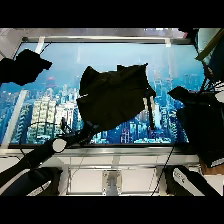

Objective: Fold the clothes and pants, and hang the long-sleeved shirts on hangers.

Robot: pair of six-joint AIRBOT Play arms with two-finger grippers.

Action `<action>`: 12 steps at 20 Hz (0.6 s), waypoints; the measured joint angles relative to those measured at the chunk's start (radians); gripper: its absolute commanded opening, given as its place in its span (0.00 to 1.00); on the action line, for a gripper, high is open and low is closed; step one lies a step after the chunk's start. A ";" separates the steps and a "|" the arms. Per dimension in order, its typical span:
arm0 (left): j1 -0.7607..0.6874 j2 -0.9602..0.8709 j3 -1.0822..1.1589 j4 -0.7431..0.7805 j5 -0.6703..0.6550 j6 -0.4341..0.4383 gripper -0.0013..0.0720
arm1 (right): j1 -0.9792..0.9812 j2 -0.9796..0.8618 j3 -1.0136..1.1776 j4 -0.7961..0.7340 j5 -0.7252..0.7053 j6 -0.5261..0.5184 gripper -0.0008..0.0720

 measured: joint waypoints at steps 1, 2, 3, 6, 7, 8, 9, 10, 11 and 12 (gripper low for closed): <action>-0.001 0.009 -0.006 0.008 -0.019 -0.002 0.80 | 0.000 0.000 0.000 -0.004 0.000 0.000 0.76; -0.001 0.015 -0.012 0.014 -0.035 -0.009 0.80 | 0.000 0.000 0.000 -0.007 0.000 0.000 0.76; -0.002 0.020 -0.019 0.018 -0.045 -0.014 0.80 | 0.000 0.000 0.000 -0.010 0.001 0.000 0.76; -0.002 0.021 -0.039 0.037 -0.046 -0.021 0.75 | 0.000 0.000 0.000 -0.013 0.005 0.000 0.76; -0.002 0.010 -0.044 0.048 -0.035 -0.027 0.75 | 0.000 0.000 0.000 -0.014 0.006 0.000 0.76; -0.002 -0.005 -0.048 0.055 -0.022 -0.042 0.75 | 0.000 0.000 0.000 -0.015 0.006 0.000 0.76; -0.003 -0.025 -0.050 0.057 -0.001 -0.047 0.75 | 0.000 0.000 0.000 -0.015 0.006 0.000 0.76; -0.003 -0.044 -0.052 0.055 0.026 -0.054 0.75 | 0.000 0.000 0.000 -0.014 0.007 0.000 0.76; -0.003 -0.062 -0.053 0.050 0.060 -0.061 0.74 | 0.000 0.000 0.000 -0.014 0.008 0.000 0.76; -0.003 -0.077 -0.054 0.046 0.088 -0.066 0.74 | 0.000 0.000 0.000 -0.014 0.008 0.000 0.76</action>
